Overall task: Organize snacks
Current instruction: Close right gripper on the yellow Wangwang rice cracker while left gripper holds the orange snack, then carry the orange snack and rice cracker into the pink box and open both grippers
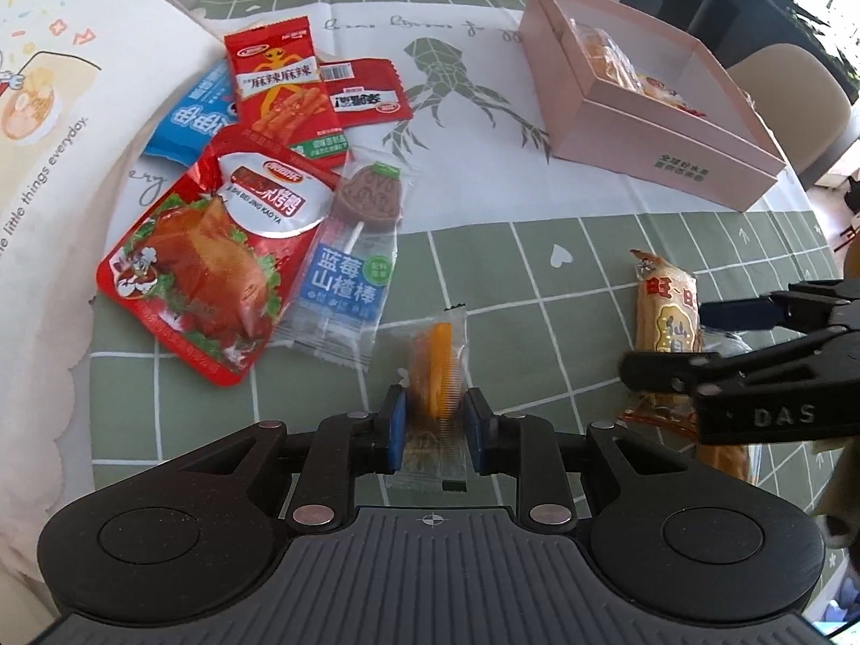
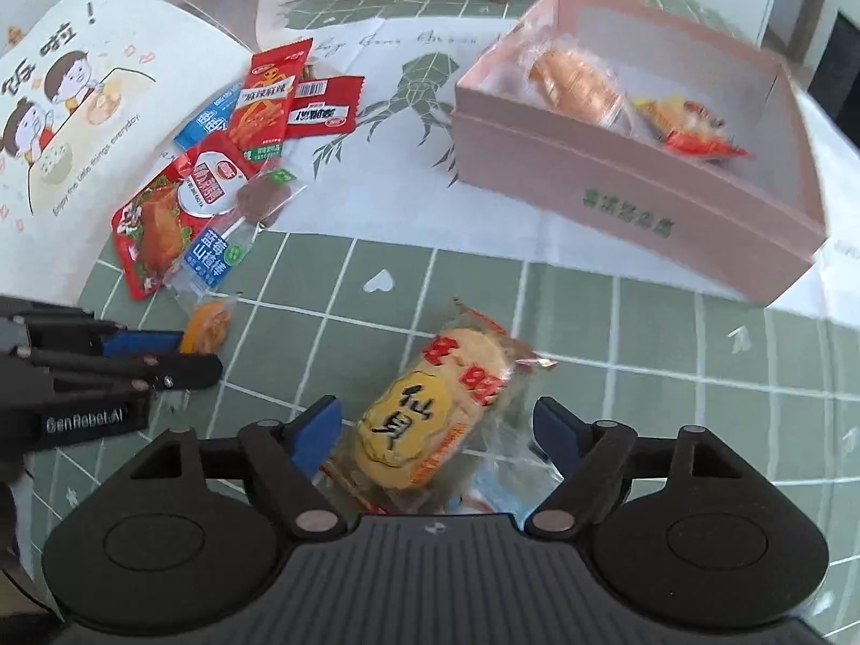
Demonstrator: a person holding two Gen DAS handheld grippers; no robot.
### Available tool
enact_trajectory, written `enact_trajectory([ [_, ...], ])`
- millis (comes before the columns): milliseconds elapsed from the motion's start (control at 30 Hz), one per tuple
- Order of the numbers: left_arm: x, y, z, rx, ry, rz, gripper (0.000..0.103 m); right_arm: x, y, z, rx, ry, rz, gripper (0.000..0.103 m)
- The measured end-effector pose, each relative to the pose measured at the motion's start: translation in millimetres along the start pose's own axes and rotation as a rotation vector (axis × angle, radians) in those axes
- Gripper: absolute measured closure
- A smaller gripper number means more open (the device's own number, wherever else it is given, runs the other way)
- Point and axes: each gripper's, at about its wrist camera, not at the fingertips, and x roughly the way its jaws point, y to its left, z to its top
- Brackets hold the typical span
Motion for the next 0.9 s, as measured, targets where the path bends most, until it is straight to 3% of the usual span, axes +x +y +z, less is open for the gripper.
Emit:
enact_trajectory([
  [67,0.0,0.9,0.0,-0.004,0.000,-0.004,0.076,1.7,7.4,-0.6,-0.012,-0.024,-0.021,0.024],
  [200,0.0,5.2,1.1,-0.023,0.004,-0.025,0.075,-1.0,22.2,-2.5,-0.114,-0.011,-0.032,0.059],
  [300,0.6,11.1,3.2,-0.053,0.013,-0.058,0.075,-6.1,20.9,-7.0,-0.129,0.005,-0.016,0.068],
  [667,4.6,-3.8,7.2,0.002,0.015,-0.057,0.071,-15.7,1.2,-28.2,-0.105,-0.028,-0.086,0.066],
  [833,9.0,-11.2,14.2,0.028,0.019,-0.071,0.066,-12.3,9.7,-27.4,-0.132,-0.030,-0.112,0.053],
  [900,10.2,-12.2,16.8,0.031,0.024,-0.075,0.066,-11.3,13.1,-27.3,-0.136,-0.036,-0.120,0.052],
])
